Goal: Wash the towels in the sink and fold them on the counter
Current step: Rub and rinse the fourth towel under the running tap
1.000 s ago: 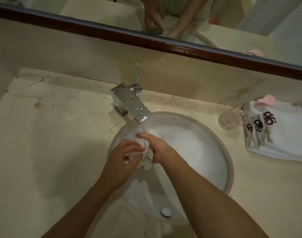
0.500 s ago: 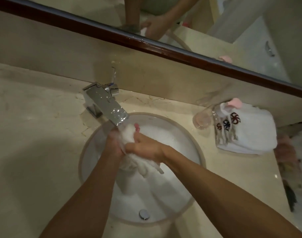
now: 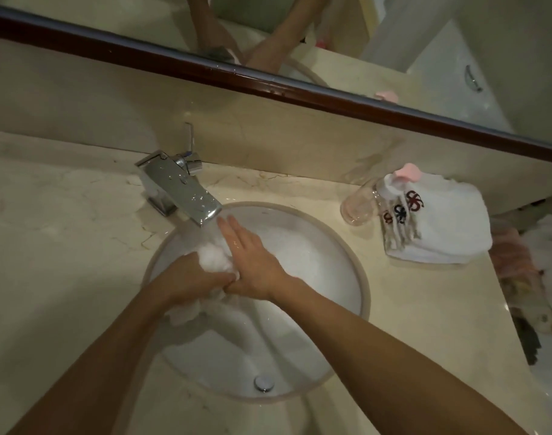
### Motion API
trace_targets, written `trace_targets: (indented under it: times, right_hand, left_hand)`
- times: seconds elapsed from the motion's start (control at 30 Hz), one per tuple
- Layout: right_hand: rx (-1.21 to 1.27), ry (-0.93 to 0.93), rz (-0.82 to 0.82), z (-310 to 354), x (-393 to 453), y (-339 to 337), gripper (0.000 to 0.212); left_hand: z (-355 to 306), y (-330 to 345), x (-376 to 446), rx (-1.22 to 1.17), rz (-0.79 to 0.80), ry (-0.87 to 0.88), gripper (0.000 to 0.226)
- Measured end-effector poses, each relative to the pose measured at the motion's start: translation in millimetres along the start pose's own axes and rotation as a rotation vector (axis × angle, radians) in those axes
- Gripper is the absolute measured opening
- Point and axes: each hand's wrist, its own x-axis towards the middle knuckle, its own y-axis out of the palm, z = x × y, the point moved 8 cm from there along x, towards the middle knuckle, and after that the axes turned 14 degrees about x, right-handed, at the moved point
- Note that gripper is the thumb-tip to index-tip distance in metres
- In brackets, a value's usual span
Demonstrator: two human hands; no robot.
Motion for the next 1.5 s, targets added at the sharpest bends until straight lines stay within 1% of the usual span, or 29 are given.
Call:
trace_targets:
  times: [0.03, 0.07, 0.1, 0.13, 0.17, 0.2, 0.23, 0.3, 0.33, 0.4, 0.47, 0.5, 0.6, 0.63, 0.7, 0.77, 0.83, 0.9, 0.93, 0.97, 1.03, 1.1, 1.13, 1.17, 1.23, 1.3, 1.37, 1.43, 1.5]
  right_hand:
    - [-0.095, -0.076, -0.001, 10.6, 8.5, -2.1, 0.12]
    - [-0.118, -0.154, 0.013, 19.8, 16.3, -1.3, 0.116]
    - [-0.105, -0.209, 0.034, 29.7, 21.0, 0.1, 0.111]
    - [-0.091, -0.251, 0.052, 33.8, 27.0, 3.4, 0.104]
    - [-0.104, -0.283, 0.068, 37.8, 32.6, 7.3, 0.096]
    - [-0.111, -0.314, 0.073, 39.4, 37.5, 12.2, 0.086]
    - [-0.058, -0.331, 0.056, 40.7, 39.7, 15.3, 0.073]
    - [0.204, -0.264, 0.006, 36.6, 42.9, 16.7, 0.058]
    - [0.297, -0.233, -0.014, 35.1, 43.6, 15.8, 0.053]
    - [0.375, -0.231, -0.067, 35.9, 41.6, 7.0, 0.033]
    - [0.435, -0.237, -0.084, 40.3, 37.9, -7.4, 0.009]
    - [0.447, -0.225, -0.091, 40.8, 33.9, -15.0, 0.009]
    - [0.454, -0.099, -0.173, 22.5, 25.2, -34.8, 0.044]
    - [0.416, -0.069, -0.192, 19.6, 23.2, -38.8, 0.05]
    - [0.205, -0.008, -0.204, 15.1, 28.2, -39.7, 0.053]
    - [0.015, 0.057, -0.207, 13.5, 29.0, -38.1, 0.053]
    - [-0.001, 0.086, -0.15, 10.3, 24.5, -29.9, 0.056]
    - [0.05, 0.042, -0.04, 15.2, 15.7, -26.0, 0.045]
    - [0.083, 0.021, 0.006, 17.3, 10.7, -26.3, 0.038]
    - [0.111, 0.007, 0.017, 18.5, 6.2, -28.7, 0.035]
    - [0.217, 0.03, -0.055, 13.0, 1.0, -36.9, 0.037]
    - [0.369, 0.144, -0.146, 3.5, -2.6, -42.7, 0.049]
    - [0.427, 0.191, -0.157, -1.2, -2.0, -41.1, 0.048]
    - [0.465, 0.208, -0.152, -1.2, -2.1, -39.5, 0.041]
    - [0.497, 0.191, -0.151, 3.3, -4.7, -41.0, 0.029]
    - [0.513, 0.156, -0.182, 7.6, -11.4, -49.9, 0.028]
    - [0.57, 0.107, -0.248, 12.7, -24.9, -66.3, 0.03]
    - [0.66, 0.032, -0.29, 21.1, -38.6, -82.6, 0.029]
    - [0.688, -0.033, -0.28, 29.3, -49.2, -93.7, 0.032]
  left_hand:
    - [5.4, -8.9, -8.4, 0.213, -0.064, -0.044, 0.042]
    - [6.0, -19.0, -17.0, 0.337, -0.135, -0.057, 0.059]
    - [4.2, -26.6, -25.6, 0.358, -0.191, -0.018, 0.078]
    - [2.0, -32.4, -33.1, 0.297, -0.254, 0.072, 0.092]
    - [0.3, -39.4, -43.2, 0.225, -0.331, 0.167, 0.094]
    - [2.5, -43.9, -51.0, 0.176, -0.401, 0.234, 0.085]
    - [0.1, -47.7, -59.2, 0.118, -0.441, 0.286, 0.067]
    - [1.4, -50.0, -66.0, -0.026, -0.471, 0.291, 0.026]
    - [2.5, -49.3, -65.8, -0.11, -0.442, 0.267, 0.019]
    - [20.7, -41.5, -55.7, -0.266, -0.315, 0.112, 0.022]
    - [40.2, -37.2, -47.5, -0.296, -0.28, -0.087, 0.034]
    - [42.0, -36.0, -44.9, -0.274, -0.284, -0.125, 0.04]
    - [23.7, -43.4, -35.6, -0.121, -0.42, -0.09, 0.059]
    - [16.4, -46.3, -33.9, -0.101, -0.493, -0.053, 0.064]
    - [1.0, -45.6, -29.3, -0.02, -0.604, 0.036, 0.064]
    - [-3.5, -40.3, -18.5, 0.082, -0.649, 0.036, 0.06]
    - [-4.1, -36.4, -2.1, 0.182, -0.623, 0.014, 0.059]
    - [-6.4, -36.0, 14.4, 0.288, -0.592, 0.043, 0.07]
    - [-5.1, -34.9, 21.3, 0.269, -0.554, 0.044, 0.071]
    - [-4.3, -35.7, 24.7, 0.187, -0.524, 0.04, 0.065]
    - [3.6, -32.3, 31.9, 0.035, -0.474, -0.008, 0.048]
    - [7.2, -26.5, 34.6, -0.104, -0.446, 0.016, 0.051]
    - [5.9, -28.6, 34.0, -0.142, -0.479, 0.051, 0.053]
    - [5.2, -26.6, 36.9, -0.133, -0.5, 0.084, 0.057]
    - [-0.9, -24.6, 36.7, -0.057, -0.489, 0.103, 0.062]
    - [0.4, -20.2, 39.0, 0.004, -0.542, 0.132, 0.058]
    - [17.3, -6.7, 44.4, -0.074, -0.51, 0.105, 0.05]
    - [35.4, 7.0, 46.7, -0.238, -0.466, 0.06, 0.035]
    - [43.0, 19.4, 50.7, -0.342, -0.497, 0.068, 0.027]
